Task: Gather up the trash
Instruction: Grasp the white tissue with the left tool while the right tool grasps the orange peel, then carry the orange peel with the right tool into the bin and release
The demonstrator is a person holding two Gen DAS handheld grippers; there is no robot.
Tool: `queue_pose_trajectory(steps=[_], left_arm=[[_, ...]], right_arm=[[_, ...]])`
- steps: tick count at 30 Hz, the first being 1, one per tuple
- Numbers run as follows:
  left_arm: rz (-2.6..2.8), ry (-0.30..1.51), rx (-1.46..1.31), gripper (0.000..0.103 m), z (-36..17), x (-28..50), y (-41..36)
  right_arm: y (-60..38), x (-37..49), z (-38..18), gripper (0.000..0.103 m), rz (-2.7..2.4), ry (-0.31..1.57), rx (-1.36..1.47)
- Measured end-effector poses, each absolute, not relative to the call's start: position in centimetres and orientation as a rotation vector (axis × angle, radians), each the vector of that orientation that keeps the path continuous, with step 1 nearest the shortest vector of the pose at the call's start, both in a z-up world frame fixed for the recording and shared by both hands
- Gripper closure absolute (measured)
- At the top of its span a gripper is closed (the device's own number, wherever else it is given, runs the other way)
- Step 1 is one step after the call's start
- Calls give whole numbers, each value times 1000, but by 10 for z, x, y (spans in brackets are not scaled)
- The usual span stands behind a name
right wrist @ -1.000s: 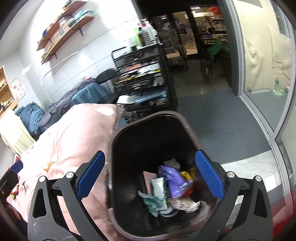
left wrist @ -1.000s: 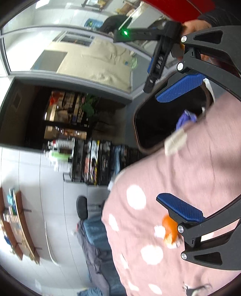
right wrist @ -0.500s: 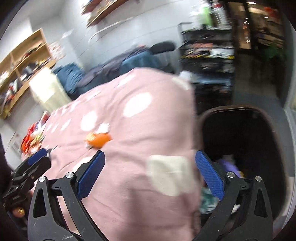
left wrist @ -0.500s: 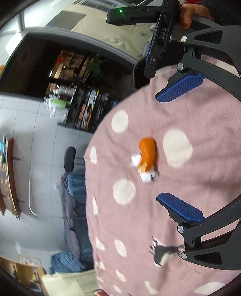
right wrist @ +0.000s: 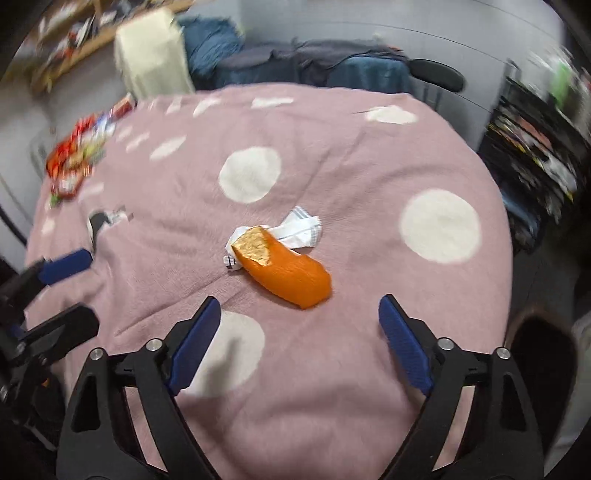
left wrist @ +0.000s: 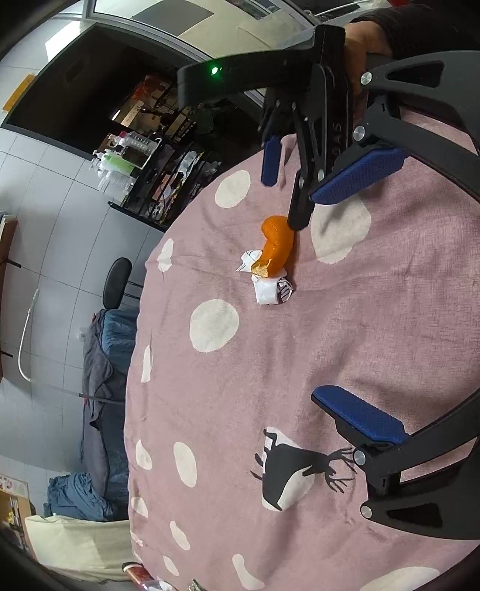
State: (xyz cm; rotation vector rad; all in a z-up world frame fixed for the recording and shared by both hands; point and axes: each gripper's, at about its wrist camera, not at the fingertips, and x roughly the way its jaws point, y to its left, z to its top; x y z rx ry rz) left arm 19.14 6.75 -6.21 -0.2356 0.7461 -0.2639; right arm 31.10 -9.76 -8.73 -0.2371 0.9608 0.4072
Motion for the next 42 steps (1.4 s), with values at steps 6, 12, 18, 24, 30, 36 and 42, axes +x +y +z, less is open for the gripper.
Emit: queue_pose_trajectory(steps=[6, 12, 18, 24, 30, 36, 42], left_arm=[[-285, 798, -213, 7, -68, 199, 64], [-307, 848, -193, 8, -74, 208, 59], [-313, 883, -40, 16, -73, 227, 39], [-359, 950, 121, 28, -79, 269, 9], [-356, 1040, 257, 40, -99, 309, -21], [-327, 1063, 288, 69, -103, 320, -25], [-331, 1023, 303, 79, -98, 311, -26]], right_arm=[[-63, 336, -114, 51, 387, 1037, -444], [-70, 330, -110, 74, 392, 1004, -406], [-94, 310, -90, 80, 392, 931, -258], [-128, 282, -66, 81, 356, 857, -109], [-156, 260, -52, 81, 326, 818, -37], [-185, 242, -48, 81, 291, 797, 27], [-208, 227, -49, 81, 264, 781, 96]])
